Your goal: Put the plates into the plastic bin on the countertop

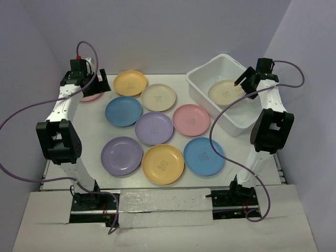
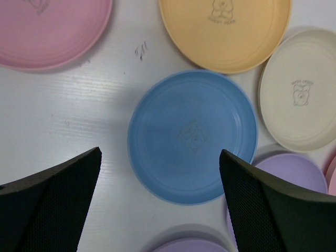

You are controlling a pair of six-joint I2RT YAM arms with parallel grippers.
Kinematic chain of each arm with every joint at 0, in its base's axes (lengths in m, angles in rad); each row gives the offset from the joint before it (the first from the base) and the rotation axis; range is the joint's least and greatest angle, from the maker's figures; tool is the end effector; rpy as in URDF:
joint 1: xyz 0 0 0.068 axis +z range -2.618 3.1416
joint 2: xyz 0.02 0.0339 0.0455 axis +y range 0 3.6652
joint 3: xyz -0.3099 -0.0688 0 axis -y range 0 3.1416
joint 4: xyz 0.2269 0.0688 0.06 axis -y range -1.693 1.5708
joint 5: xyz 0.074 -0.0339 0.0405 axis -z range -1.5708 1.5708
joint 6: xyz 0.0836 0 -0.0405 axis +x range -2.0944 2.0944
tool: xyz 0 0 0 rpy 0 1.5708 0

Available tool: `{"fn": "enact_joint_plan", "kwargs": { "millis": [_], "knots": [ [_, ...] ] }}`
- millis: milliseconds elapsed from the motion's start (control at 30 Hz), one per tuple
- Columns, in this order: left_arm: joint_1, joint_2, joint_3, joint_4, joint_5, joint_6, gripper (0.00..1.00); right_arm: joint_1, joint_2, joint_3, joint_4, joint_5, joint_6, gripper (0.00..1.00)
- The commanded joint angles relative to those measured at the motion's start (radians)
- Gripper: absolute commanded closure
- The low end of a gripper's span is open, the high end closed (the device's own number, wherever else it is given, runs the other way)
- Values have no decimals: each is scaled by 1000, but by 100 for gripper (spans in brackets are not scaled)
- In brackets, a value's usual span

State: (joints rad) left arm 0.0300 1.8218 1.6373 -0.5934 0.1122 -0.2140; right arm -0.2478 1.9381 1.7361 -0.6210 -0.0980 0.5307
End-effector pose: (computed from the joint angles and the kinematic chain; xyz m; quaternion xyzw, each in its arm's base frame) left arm 0.4430 0.0039 0.3208 -0.0906 0.9168 -0.0869 0.3792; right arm 0.4601 -0.1080 0.3007 0.3363 0.8670 0.0966 0.3547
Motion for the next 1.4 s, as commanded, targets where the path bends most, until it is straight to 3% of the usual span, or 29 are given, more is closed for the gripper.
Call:
{"fn": "enact_joint_plan", "kwargs": {
  "millis": [0,267,533,733,800,900,1033,1100,1367],
  "knots": [
    [24,-17,-37,-37,18,43,2,6,-25,58,36,-29,-15,14],
    [193,102,51,27,-102,-103,12,69,-141,11,66,-79,-81,10],
    [229,437,373,-61,-347,-208,10,198,-203,51,66,-40,-176,7],
    [251,561,451,8,-288,-212,13,243,-232,87,46,-15,-214,5],
    [251,597,484,13,-248,-206,19,243,-234,98,38,-15,-227,5],
    [251,616,474,16,-194,-199,40,266,-235,110,33,-13,-236,5],
    [254,591,421,7,-168,-198,83,276,-235,120,40,-23,-241,5],
    [267,550,374,-4,-149,-210,99,287,-231,127,43,-46,-251,5],
    [339,319,318,-24,-87,-217,100,311,-156,203,51,-173,-252,4]
  ]
}}
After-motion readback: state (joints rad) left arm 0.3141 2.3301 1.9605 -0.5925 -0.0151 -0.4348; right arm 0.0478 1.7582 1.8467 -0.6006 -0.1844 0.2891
